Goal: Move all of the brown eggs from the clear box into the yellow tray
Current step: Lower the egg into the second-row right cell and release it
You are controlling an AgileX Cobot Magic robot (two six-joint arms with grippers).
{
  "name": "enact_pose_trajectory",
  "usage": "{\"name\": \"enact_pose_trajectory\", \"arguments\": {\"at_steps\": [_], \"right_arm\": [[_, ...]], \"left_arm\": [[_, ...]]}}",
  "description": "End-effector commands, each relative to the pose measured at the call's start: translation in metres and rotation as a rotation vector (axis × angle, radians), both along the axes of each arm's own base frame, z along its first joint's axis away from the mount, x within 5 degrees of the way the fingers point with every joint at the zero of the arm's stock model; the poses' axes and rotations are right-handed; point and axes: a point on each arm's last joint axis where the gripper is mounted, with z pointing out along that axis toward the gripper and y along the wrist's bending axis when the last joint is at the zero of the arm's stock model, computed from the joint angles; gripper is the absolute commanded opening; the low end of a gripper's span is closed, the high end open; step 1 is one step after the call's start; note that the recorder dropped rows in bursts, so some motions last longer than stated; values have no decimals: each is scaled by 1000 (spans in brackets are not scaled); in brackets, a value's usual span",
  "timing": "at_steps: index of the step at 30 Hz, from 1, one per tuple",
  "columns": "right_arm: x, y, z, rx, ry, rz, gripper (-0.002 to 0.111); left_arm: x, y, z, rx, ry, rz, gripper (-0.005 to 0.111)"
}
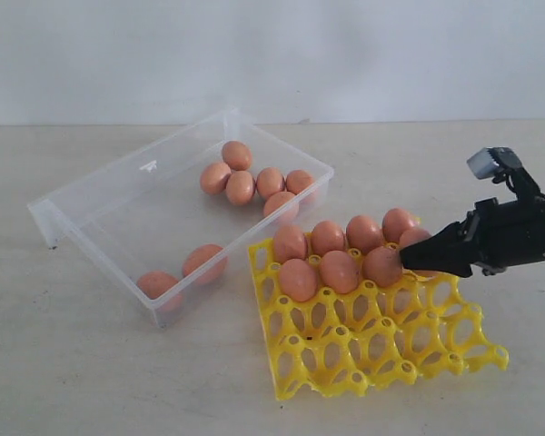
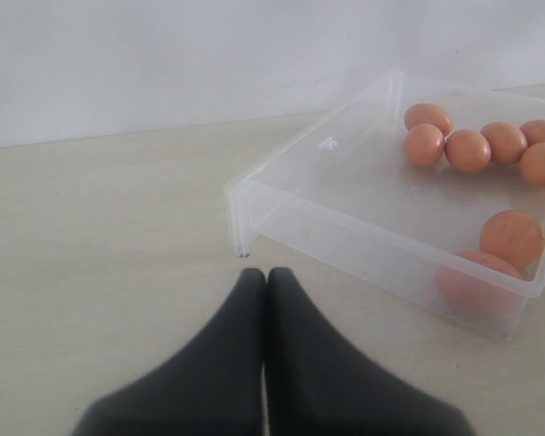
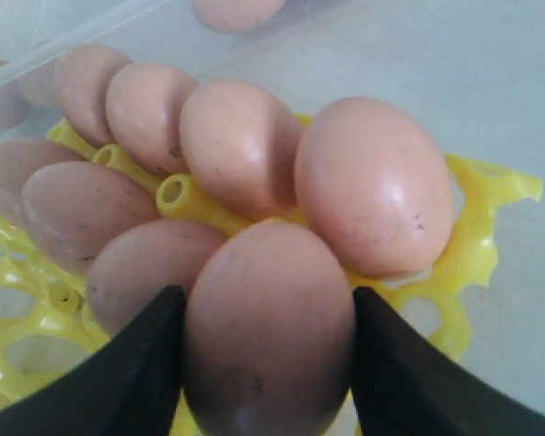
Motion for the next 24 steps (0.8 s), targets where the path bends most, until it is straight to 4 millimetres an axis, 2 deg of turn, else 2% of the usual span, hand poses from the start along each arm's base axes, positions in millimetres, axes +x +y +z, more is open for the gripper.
{"name": "enact_pose_trajectory", "arguments": {"at_steps": [1,3,14,16,19,22,24], "right_arm": [[0,21,-6,-90,-13,50,0],[1,25,-9,-135,-13,42,0],[4,24,-7,-112,-6,-13,0],[4,25,-7,-107,-6,-10,8],[4,26,-6,-93,-5,-1,36],[4,26,-6,-87,8,-12,55],[4,26,-5,-80,25,-26,58]], "left_arm": [[0,0,1,2,-7,3,-4],[0,0,1,2,-7,3,-4],[0,0,1,2,-7,3,-4],[0,0,1,2,-7,3,-4],[0,0,1,2,-7,3,-4],[0,0,1,2,-7,3,-4],[0,0,1,2,-7,3,-4]]}}
